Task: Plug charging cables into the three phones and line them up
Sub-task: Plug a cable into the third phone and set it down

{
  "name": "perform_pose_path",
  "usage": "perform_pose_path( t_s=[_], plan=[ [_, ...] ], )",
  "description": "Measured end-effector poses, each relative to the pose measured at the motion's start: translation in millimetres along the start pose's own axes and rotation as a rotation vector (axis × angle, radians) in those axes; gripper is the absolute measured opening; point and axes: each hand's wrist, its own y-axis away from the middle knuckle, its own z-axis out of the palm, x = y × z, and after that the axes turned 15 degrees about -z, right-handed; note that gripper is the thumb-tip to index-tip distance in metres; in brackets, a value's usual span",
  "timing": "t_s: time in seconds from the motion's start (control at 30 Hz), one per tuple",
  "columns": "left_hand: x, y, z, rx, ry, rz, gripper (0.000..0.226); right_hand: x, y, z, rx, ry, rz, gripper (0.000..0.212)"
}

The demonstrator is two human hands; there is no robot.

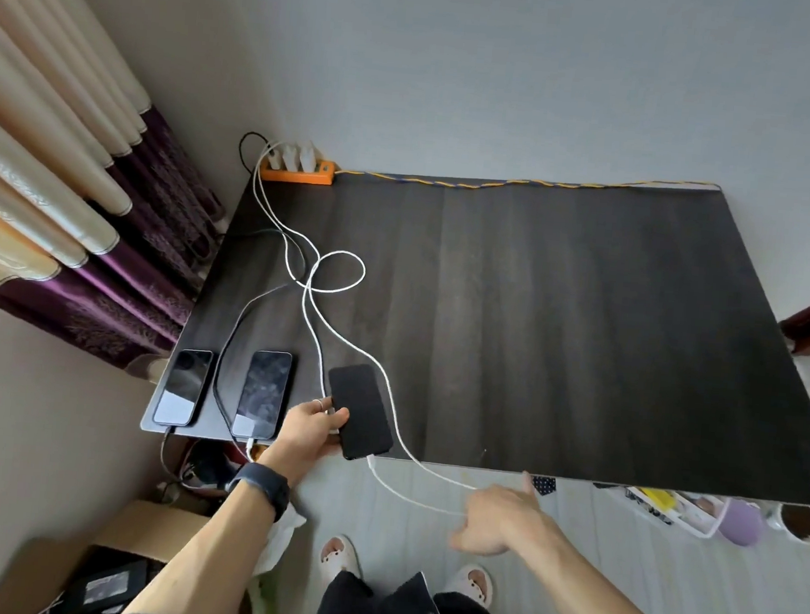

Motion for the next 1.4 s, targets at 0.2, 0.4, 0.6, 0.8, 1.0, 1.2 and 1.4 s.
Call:
perform_pose_path(
  t_s=[0.2, 0.4, 0.6, 0.8, 1.0, 1.2, 1.4],
  plan=[
    [-13.9, -60.5, -3.2, 0.152, -0.225, -0.062, 0.022, 10.2, -6.1, 12.7, 0.331, 0.009, 0.106, 0.043],
    [-32.3, -134.9, -7.8, 0.261, -0.335, -0.095, 0.057, 6.3, -24.7, 37.4, 0.113, -0.209, 0.135, 0.045],
    [-10.5, -103.0, -6.2, 0.402, -0.693, 0.048, 0.050, -25.2, -57.3, 22.3, 0.195, -0.359, 0.152, 0.051],
    [-23.5, -109.5, -4.5, 0.363, -0.758, 0.105, 0.089, -65.6, -128.7, -18.5, 0.464, -0.684, 0.243, 0.058],
    [-33.1, -106.0, 3.1, 0.434, -0.843, 0.143, 0.103, -76.5, -163.0, -29.6, 0.448, -0.809, 0.307, 0.038],
    [-28.6, -112.2, 4.9, 0.461, -0.952, 0.148, 0.103, -73.9, -177.4, -29.6, 0.475, -0.964, 0.222, 0.021],
    [-16.7, -119.3, 6.5, 0.477, -0.982, 0.124, 0.101, -51.8, -178.2, -38.1, 0.678, -0.955, 0.396, 0.021]
  ],
)
